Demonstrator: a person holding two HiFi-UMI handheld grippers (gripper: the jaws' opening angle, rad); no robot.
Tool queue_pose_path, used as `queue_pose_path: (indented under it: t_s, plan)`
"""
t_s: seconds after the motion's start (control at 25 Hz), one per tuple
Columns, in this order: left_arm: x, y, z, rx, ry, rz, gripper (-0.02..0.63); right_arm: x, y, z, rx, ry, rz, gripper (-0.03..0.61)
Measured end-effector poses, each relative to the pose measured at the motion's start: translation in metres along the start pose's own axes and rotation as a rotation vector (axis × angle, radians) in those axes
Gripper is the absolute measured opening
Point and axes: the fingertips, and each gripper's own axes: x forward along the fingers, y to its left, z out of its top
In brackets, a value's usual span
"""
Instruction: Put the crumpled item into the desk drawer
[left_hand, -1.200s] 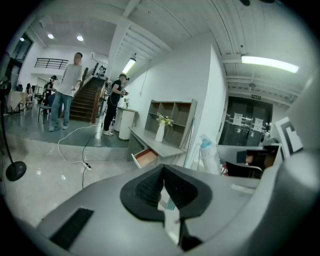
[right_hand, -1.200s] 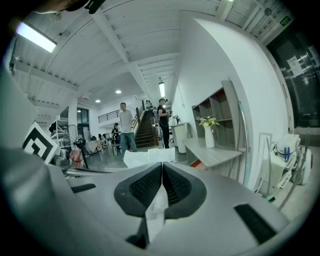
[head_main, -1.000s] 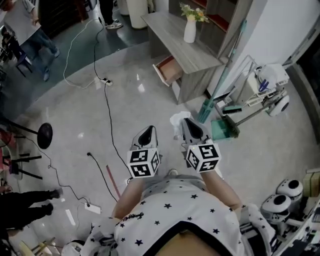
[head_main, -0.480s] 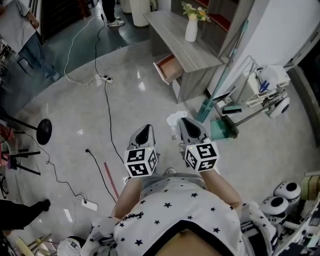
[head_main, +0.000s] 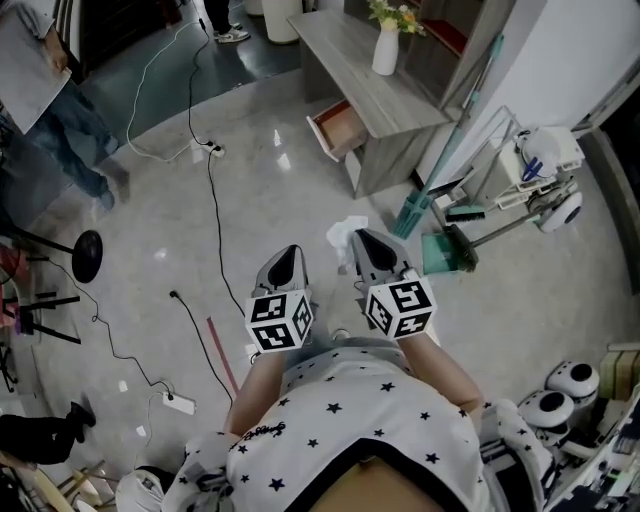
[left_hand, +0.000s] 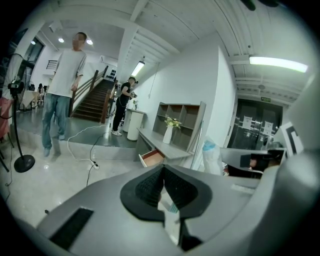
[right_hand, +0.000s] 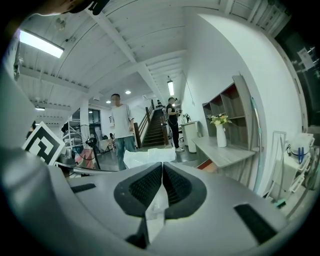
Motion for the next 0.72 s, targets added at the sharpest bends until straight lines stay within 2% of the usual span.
queue_pose_path:
  t_s: [0.36, 0.72]
  plan:
    - [0.06, 0.024, 0.021, 0.008, 0.013, -0.035, 0.012, 0.059, -0.024, 0.013, -0.001, -0.006, -0.023, 0.0]
    - [0.142, 0.057, 0.074, 0.025, 0.023, -0.086, 0.012, 0.148, -0.056, 0.046, 0.002, -0.006, -0.056, 0.0]
